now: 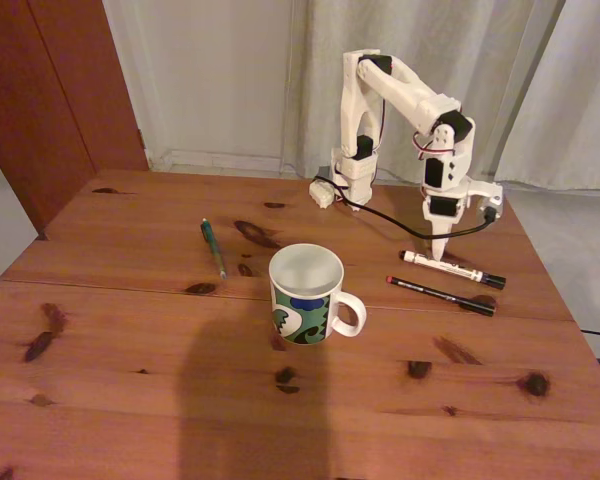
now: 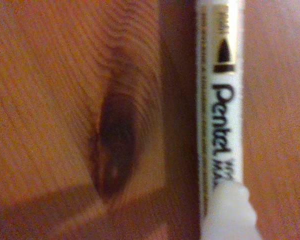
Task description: Clean up the desk and place the pens and markers into the cup
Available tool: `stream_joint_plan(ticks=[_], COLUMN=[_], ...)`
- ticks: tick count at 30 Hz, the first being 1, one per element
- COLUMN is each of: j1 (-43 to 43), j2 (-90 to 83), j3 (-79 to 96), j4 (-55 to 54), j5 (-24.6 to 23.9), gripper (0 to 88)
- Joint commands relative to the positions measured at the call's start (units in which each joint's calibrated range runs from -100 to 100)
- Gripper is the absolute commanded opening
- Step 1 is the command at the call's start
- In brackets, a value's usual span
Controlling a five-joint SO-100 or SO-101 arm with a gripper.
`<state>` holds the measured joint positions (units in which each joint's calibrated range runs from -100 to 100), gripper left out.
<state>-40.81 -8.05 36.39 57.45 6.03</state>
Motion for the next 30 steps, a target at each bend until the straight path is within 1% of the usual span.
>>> stream_joint_plan(ticks=[1,21,30], j1=[-0.08,0.56,0.48], j2=[-0.18,2.96,2.96], j3=[1.48,3.65,7.43], j4=[-3.55,-3.81,-3.90], j5=[-0.01,0.25,0.36], gripper=[18.1,18.1,18.1])
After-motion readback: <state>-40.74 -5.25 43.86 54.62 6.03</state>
